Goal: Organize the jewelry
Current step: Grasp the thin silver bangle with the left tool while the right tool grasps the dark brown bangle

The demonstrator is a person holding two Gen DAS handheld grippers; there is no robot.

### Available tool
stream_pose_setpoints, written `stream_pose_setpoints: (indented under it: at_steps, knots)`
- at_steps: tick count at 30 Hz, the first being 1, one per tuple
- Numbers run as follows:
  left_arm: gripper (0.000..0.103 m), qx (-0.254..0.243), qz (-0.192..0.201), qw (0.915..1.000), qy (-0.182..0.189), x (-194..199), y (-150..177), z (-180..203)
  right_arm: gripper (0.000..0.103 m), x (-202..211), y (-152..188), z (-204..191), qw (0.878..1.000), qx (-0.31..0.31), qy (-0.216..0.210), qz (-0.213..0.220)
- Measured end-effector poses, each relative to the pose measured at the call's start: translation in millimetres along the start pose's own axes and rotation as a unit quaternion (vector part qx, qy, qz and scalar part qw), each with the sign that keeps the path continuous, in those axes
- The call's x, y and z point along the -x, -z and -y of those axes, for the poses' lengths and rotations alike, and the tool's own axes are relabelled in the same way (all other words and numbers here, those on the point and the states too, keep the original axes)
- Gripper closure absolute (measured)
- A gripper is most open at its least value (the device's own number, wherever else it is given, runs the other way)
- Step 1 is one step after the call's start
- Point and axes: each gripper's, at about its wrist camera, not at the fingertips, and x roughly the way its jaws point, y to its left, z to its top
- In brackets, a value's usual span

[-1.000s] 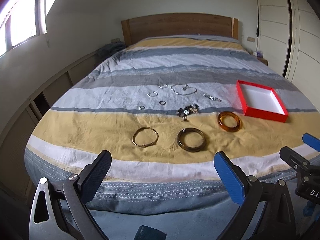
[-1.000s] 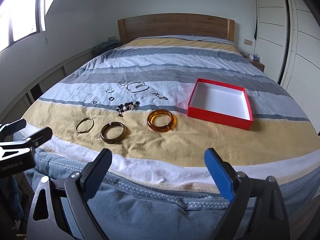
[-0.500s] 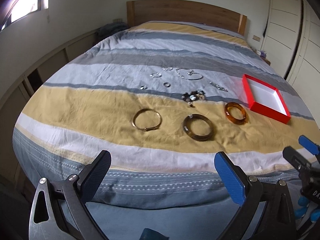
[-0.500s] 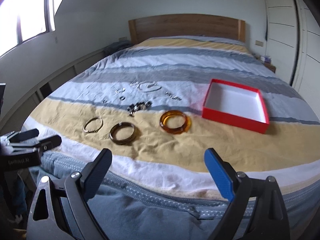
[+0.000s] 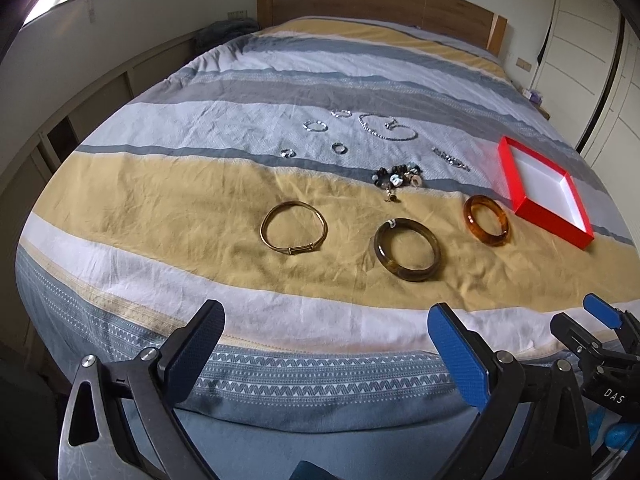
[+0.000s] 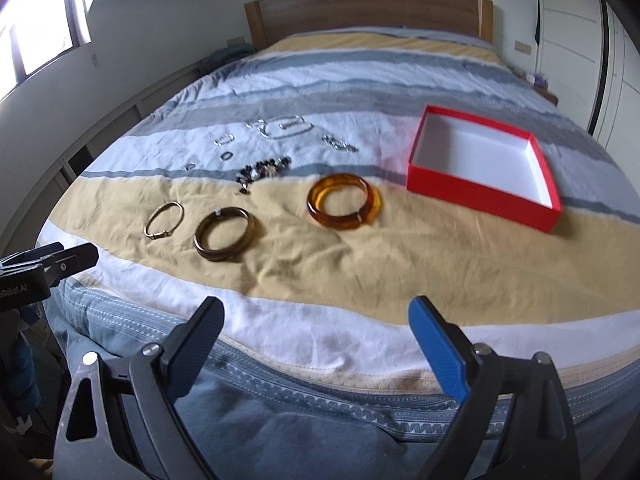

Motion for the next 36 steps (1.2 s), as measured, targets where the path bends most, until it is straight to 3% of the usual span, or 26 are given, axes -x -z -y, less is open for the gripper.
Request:
stream_pose_setpoints:
  at_steps: [5, 11, 16, 18, 20, 22, 30, 32, 36]
  knots:
    - [0.003, 0.008, -0.017, 0.9998, 0.001, -15.7, -8.7, -5.2, 0.010, -13.2, -3.9, 2.2, 1.000, -0.007, -0.005, -0.019]
    - [0.020, 0.016, -0.042, 0.9989, 0.012, -40.2, -17.9, -18.5, 0.011, -30.5, -13.4, -4.4, 0.999, -0.010, -0.023, -0.040]
    - [0.020, 0.024, -0.047, 0.9986, 0.004, -62.5, -31.9, -38.1, 0.014, -52.2, -26.2, -19.3, 0.997, 0.000, -0.044, -0.062]
    - [0.021, 0.026, -0.046, 0.9986, 0.002, -71.1, -39.6, -45.9, 0.019, -62.3, -32.8, -28.3, 0.996, 0.008, -0.055, -0.071]
    - [0.025, 0.027, -0.047, 0.9985, 0.000, -80.5, -47.1, -51.4, 0.040, -74.0, -39.7, -36.9, 0.995, 0.017, -0.062, -0.080]
    - [0.030, 0.029, -0.053, 0.9982, 0.004, -94.2, -55.5, -58.4, 0.050, -88.9, -47.5, -44.7, 0.993, 0.020, -0.067, -0.091]
    - [0.052, 0.033, -0.096, 0.9948, 0.012, -149.0, -63.8, -73.7, 0.063, -142.0, -66.1, -58.0, 0.989, 0.018, -0.084, -0.122]
    - [0.053, 0.035, -0.109, 0.9933, 0.012, -161.3, -62.9, -76.8, 0.072, -154.1, -66.5, -58.8, 0.987, 0.017, -0.084, -0.133]
    - [0.052, 0.015, -0.128, 0.9915, 0.014, -175.6, -63.2, -75.9, 0.078, -170.6, -65.2, -61.6, 0.985, 0.025, -0.087, -0.144]
